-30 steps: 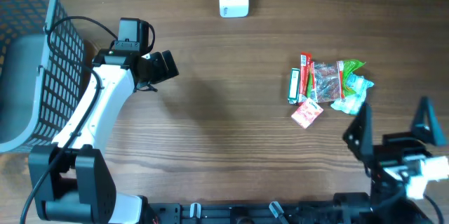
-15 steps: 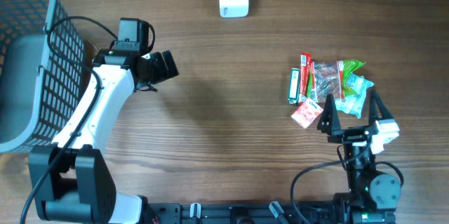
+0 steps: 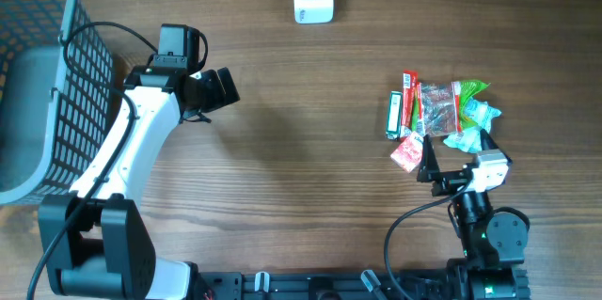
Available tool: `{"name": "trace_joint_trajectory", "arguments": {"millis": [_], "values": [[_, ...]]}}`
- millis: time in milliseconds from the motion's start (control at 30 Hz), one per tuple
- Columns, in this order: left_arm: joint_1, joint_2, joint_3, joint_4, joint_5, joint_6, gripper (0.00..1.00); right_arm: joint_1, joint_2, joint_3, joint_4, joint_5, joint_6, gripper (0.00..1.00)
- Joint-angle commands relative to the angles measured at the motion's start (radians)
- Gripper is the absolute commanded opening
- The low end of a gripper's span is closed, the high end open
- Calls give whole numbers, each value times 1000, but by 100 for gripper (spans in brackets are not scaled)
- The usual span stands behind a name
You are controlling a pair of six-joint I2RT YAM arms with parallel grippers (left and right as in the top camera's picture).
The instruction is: Scan the item barcode
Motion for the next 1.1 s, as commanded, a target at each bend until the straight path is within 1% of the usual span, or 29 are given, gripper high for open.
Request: {"name": "trace_joint_trajectory", "arguments": {"millis": [0, 900, 1000, 1067], "values": [[2, 6, 3, -1, -2, 5, 100, 5, -11, -2, 5, -21, -47, 100], [-1, -9, 3, -1, -2, 5, 100, 5, -11, -1, 5, -21, -48, 100], [-2, -93, 3, -1, -2, 5, 100, 5, -11, -1, 5, -21, -48, 100], [-2, -208, 3, -1, -2, 5, 100, 5, -11, -1, 5, -21, -48, 100]]}}
